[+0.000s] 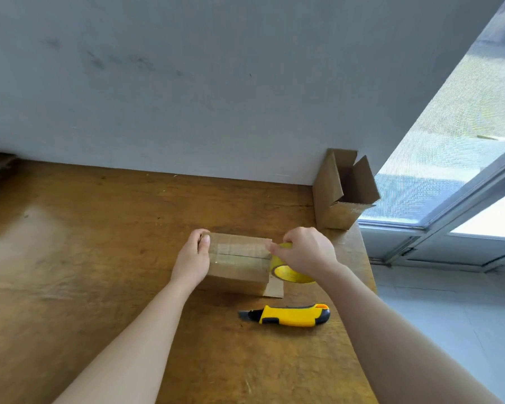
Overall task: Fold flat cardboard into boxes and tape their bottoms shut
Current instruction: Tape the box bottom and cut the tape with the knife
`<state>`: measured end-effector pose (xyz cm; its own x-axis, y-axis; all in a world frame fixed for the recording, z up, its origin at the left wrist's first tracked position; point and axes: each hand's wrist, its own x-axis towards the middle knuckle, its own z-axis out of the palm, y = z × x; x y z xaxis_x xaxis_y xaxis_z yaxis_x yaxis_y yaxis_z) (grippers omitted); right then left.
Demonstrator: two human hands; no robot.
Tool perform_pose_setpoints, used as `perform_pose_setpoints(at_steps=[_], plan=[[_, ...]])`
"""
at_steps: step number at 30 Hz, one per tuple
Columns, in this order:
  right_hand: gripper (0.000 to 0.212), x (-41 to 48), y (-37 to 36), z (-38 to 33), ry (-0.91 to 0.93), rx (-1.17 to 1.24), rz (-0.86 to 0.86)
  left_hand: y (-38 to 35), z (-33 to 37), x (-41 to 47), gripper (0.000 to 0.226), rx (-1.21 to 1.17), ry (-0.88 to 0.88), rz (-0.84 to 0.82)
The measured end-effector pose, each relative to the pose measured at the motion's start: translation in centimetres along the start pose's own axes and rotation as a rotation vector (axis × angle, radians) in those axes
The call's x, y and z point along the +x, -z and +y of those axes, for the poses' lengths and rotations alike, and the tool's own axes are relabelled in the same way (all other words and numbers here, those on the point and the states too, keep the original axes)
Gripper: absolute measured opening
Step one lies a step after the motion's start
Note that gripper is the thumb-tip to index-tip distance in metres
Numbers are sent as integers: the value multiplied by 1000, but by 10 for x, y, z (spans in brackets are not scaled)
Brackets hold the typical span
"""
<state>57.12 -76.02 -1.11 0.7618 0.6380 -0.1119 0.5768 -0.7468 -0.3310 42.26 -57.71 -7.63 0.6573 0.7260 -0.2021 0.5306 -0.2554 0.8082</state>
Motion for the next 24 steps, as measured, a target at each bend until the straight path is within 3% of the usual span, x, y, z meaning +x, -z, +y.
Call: perform_pose_setpoints(at_steps=[8,15,20,24], plan=[[55,5,-15,11,-6,12,-46,-2,-2,0,36,-18,22,23],[46,3,-29,19,-62,97,-81,0,-2,-1,37,3,6,24],[60,3,-35,22,-59,141,-76,5,-1,-4,74,-5,-11,-71],[60,4,-34,22,-75,166,-96,7,1,1,44,138,-66,-42]])
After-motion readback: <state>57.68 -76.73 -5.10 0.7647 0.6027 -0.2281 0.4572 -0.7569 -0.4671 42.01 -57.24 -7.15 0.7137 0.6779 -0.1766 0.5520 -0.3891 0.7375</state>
